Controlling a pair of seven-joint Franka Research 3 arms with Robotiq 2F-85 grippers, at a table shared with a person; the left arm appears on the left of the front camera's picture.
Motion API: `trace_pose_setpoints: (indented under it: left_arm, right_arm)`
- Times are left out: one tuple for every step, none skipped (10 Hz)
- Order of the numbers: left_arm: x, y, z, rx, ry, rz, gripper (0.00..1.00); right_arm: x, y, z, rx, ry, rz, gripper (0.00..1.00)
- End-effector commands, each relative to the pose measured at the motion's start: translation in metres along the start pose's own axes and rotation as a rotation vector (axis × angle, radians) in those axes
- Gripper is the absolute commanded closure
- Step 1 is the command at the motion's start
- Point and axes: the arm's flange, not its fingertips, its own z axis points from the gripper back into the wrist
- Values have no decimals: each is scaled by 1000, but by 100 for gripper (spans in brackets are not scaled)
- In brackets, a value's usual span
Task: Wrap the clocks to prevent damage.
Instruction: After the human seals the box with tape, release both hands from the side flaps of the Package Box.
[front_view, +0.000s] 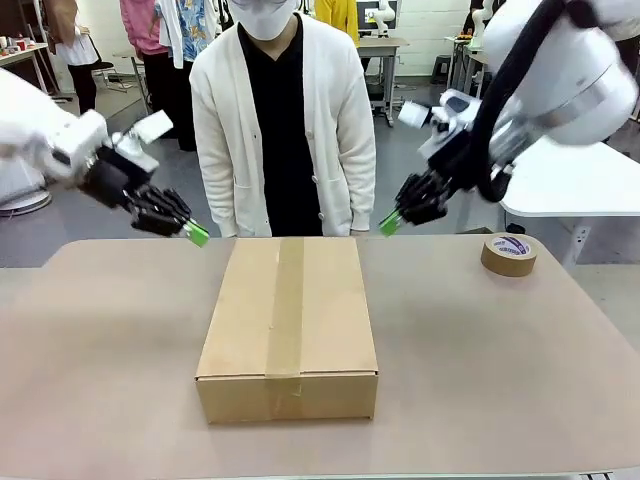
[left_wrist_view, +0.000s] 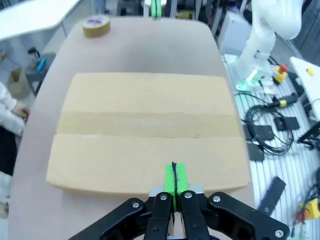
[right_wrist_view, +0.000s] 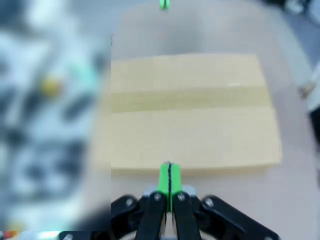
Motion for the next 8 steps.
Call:
trace_pose_setpoints:
  left_arm:
    - [25, -7, 30, 23, 180, 54, 100]
    - [34, -17, 48, 65, 263, 88, 100]
    - [41, -27, 62, 111, 325, 113, 100]
    - [42, -35, 75, 163, 379, 136, 100]
    - [43, -48, 89, 213, 431, 156, 100]
    - [42, -56, 98, 231, 436, 158, 100]
    - [41, -64, 106, 235, 414, 148, 100]
    - [34, -68, 110, 203, 340, 96, 100]
  right_arm:
    - [14, 7, 36, 10, 126, -117, 99]
    - [16, 16, 57, -34, 191, -172, 99]
    - [17, 26, 69, -68, 252, -211, 99]
    - [18, 38, 78, -107, 302, -242, 99]
    - [16, 49, 85, -139, 338, -262, 99]
    - [15, 57, 90, -155, 349, -267, 99]
    - [14, 64, 96, -176, 343, -262, 99]
    - [17, 66, 95, -175, 253, -159, 99]
